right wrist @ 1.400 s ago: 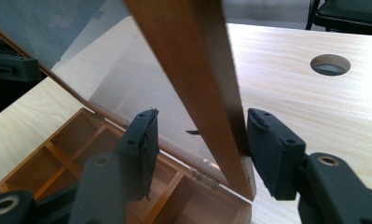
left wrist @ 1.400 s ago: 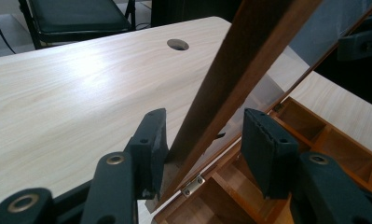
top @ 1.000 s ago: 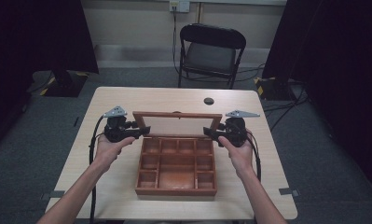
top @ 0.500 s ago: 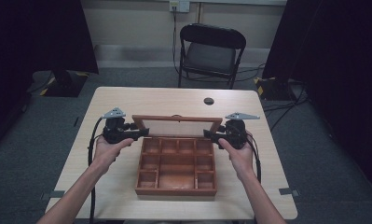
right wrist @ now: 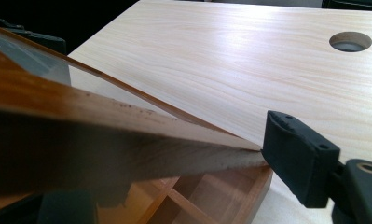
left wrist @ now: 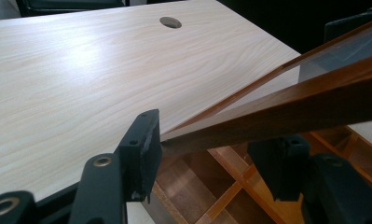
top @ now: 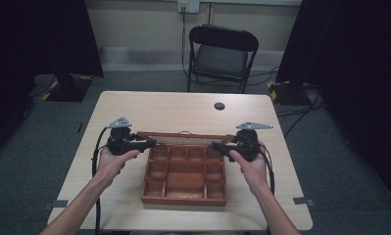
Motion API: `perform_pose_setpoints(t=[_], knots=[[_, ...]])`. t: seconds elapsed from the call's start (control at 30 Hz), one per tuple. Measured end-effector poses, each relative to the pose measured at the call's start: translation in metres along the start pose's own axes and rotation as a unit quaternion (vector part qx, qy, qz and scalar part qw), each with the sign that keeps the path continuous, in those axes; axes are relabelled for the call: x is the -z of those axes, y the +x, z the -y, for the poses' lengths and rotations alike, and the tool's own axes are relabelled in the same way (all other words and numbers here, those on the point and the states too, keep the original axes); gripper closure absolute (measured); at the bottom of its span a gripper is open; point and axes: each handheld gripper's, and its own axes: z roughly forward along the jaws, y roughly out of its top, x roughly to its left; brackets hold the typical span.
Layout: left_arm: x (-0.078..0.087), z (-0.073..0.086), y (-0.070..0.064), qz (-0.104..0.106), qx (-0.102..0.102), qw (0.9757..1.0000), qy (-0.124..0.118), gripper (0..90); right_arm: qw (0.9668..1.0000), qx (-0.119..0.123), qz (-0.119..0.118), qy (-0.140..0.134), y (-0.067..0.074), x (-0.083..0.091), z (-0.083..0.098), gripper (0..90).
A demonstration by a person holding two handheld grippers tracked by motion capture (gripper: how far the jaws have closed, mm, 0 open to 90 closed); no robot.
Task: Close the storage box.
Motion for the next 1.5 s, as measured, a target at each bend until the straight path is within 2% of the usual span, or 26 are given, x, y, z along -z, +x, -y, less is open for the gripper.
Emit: perform_pose_setpoints(t=[0.17,0.27,0.4,0.47,0.5,0.77,0.9,1.03,1.1,1.17,1.27,1.37,1.43,1.5], knots=[[0.002,0.000,-0.004,-0.001,-0.009,0.9999,0.004,42.2,1.0000,-0.005,0.001,-0.002,0.000,0.009,0.004,28.5],[0.003,0.002,-0.005,0.004,-0.006,1.0000,0.004,41.0,0.9999,-0.010,-0.009,0.002,-0.002,0.012,0.006,31.6],[0.007,0.006,-0.005,0.022,0.000,0.9998,0.001,38.9,0.9997,-0.011,-0.020,0.010,-0.002,0.011,0.011,34.4],[0.007,0.007,-0.008,0.013,-0.016,0.9998,0.006,39.3,0.9997,-0.013,-0.020,0.007,-0.001,0.011,0.014,33.8],[0.007,0.007,-0.010,0.009,-0.018,0.9998,0.007,38.5,0.9996,-0.017,-0.021,0.011,-0.001,0.011,0.014,33.6],[0.006,0.013,-0.013,0.009,-0.010,0.9999,-0.004,35.2,0.9994,-0.017,-0.023,0.018,0.000,0.011,0.016,33.4],[0.007,0.015,-0.014,0.009,-0.015,0.9998,0.003,34.2,0.9992,-0.014,-0.024,0.028,0.001,0.013,0.021,33.3],[0.007,0.016,-0.016,0.009,-0.014,0.9999,0.001,33.3,0.9987,-0.014,-0.028,0.040,-0.001,0.017,0.024,31.6],[0.007,0.016,-0.016,0.006,-0.014,0.9999,0.001,31.5,0.9986,-0.015,-0.038,0.033,-0.003,0.021,0.025,31.6],[0.006,0.016,-0.016,0.006,-0.011,0.9999,0.002,27.4,0.9990,-0.008,-0.026,0.036,-0.005,0.025,0.024,31.6],[0.006,0.016,-0.016,0.008,-0.011,0.9999,0.002,26.8,0.9988,-0.012,-0.013,0.045,-0.010,0.029,0.025,32.1],[0.006,0.016,-0.016,0.008,-0.011,0.9999,0.004,26.1,0.9976,-0.019,-0.009,0.066,-0.015,0.027,0.027,32.2],[0.006,0.016,-0.016,0.007,-0.014,0.9999,0.005,26.1,0.9976,-0.025,0.001,0.064,-0.016,0.026,0.028,32.4],[0.006,0.017,-0.017,0.005,-0.012,0.9999,0.003,26.0,0.9976,-0.019,0.009,0.065,-0.017,0.026,0.027,32.6]])
